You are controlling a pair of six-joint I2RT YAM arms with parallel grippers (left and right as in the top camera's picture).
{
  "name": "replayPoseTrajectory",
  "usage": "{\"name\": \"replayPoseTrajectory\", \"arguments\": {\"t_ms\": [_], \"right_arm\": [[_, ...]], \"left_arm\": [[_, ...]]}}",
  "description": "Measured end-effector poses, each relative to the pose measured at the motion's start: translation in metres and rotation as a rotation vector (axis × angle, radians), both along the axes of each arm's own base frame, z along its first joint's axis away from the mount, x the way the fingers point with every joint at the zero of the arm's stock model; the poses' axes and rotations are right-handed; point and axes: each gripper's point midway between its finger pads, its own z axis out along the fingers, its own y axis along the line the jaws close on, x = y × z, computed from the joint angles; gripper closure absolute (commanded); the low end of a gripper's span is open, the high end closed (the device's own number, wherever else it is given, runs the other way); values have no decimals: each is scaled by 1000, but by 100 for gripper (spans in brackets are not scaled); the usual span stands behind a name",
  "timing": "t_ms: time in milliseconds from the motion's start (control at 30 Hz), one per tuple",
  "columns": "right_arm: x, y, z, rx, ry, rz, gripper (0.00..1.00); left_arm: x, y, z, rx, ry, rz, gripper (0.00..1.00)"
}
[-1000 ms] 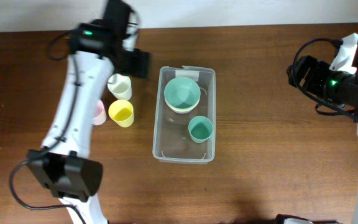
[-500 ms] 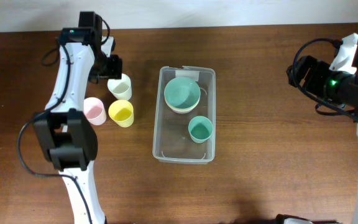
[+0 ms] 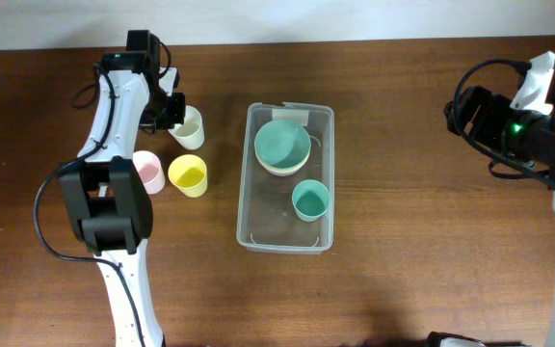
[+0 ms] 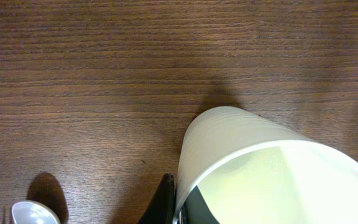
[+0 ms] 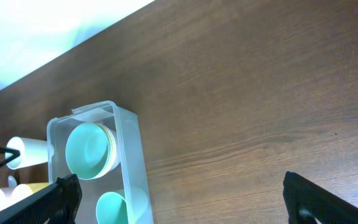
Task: Pack container
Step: 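Move the left gripper to the white cup and grasp its rim, then carry the white cup into the container and drop it into the green cup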
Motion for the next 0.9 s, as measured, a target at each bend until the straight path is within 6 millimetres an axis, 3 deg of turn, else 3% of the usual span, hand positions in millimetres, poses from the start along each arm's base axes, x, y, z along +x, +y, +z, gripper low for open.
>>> {"name": "replayPoseTrajectory", "arguments": {"t_ms": [167,300,367,467,567,600,633,667,733,900], "right_arm": [[0,0,0,0,0,0,1],[0,0,0,0,0,0,1],[0,0,0,0,0,0,1],[0,0,0,0,0,0,1],[0,0,0,0,0,0,1],[0,0,0,0,0,1,1],[0,0,0,0,0,1,1],[0,0,0,0,0,0,1],[0,0,0,0,0,0,1],[0,0,0,0,0,0,1]], "left_arm": [[-6,-2,2,-14,26,-2,99],[-9,-11,28,-64,26,-11,99],[-7,-18,66,-100,-30,-19,99],[-24,-27,132,-125,-100,-39,99],[-56,-47,213,-142,-234,-92,99],[-78,-62,238,-150,-258,-130,99],[-90,-71,246,-155,-256,-155,99],[-107,-88,249,-163,-229,-197,99],[-120,-119,242,-174,-187,-274,99],[-146,-195,193,-173,-53,-461,99]]}}
